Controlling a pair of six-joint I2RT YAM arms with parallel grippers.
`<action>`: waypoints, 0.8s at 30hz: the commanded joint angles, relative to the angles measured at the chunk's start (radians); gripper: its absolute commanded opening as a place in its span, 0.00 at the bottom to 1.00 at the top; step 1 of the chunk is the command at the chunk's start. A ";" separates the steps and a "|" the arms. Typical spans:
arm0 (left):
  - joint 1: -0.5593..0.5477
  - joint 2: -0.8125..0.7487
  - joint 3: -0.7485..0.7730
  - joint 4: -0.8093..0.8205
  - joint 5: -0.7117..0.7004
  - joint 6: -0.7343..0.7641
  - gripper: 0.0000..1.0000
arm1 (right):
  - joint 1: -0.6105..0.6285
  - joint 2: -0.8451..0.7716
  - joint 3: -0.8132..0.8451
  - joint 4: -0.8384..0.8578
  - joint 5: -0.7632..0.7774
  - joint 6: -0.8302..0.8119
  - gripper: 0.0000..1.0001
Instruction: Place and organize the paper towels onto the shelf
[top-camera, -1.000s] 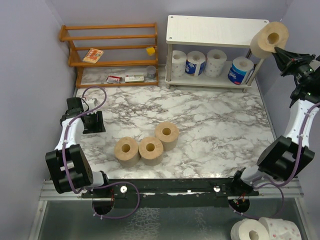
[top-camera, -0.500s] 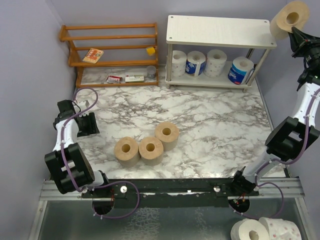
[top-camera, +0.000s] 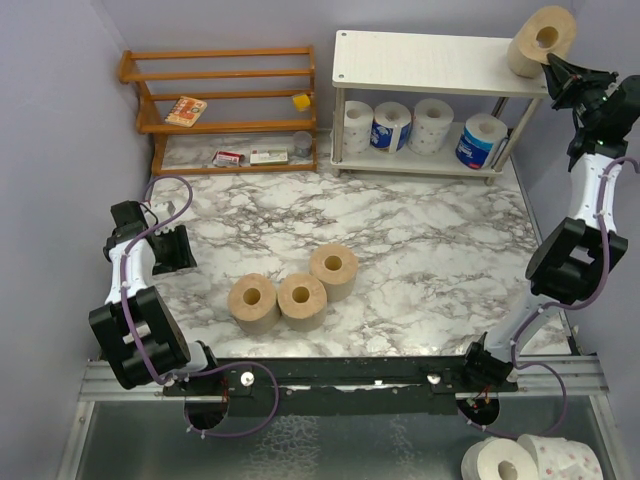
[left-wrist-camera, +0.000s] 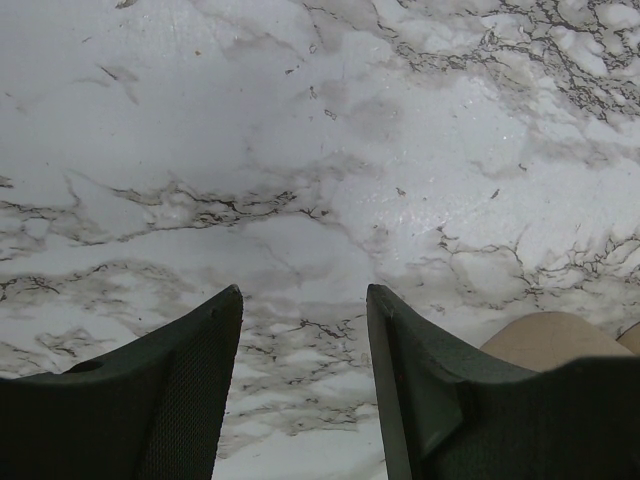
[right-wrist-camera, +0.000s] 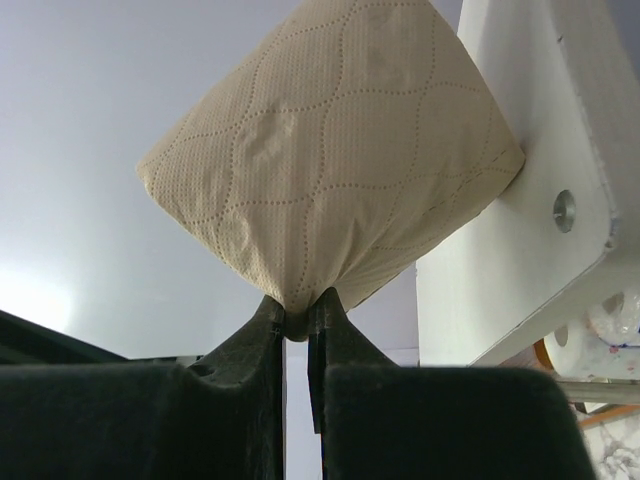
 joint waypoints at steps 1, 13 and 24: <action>0.012 -0.009 0.021 -0.008 0.032 0.013 0.55 | 0.018 0.023 0.045 0.078 0.032 0.002 0.01; 0.012 0.019 0.026 -0.009 0.033 0.011 0.55 | 0.020 0.015 0.003 0.140 0.028 -0.005 0.17; 0.013 0.010 0.024 -0.009 0.045 0.014 0.55 | 0.020 -0.023 0.057 0.259 0.003 -0.044 0.73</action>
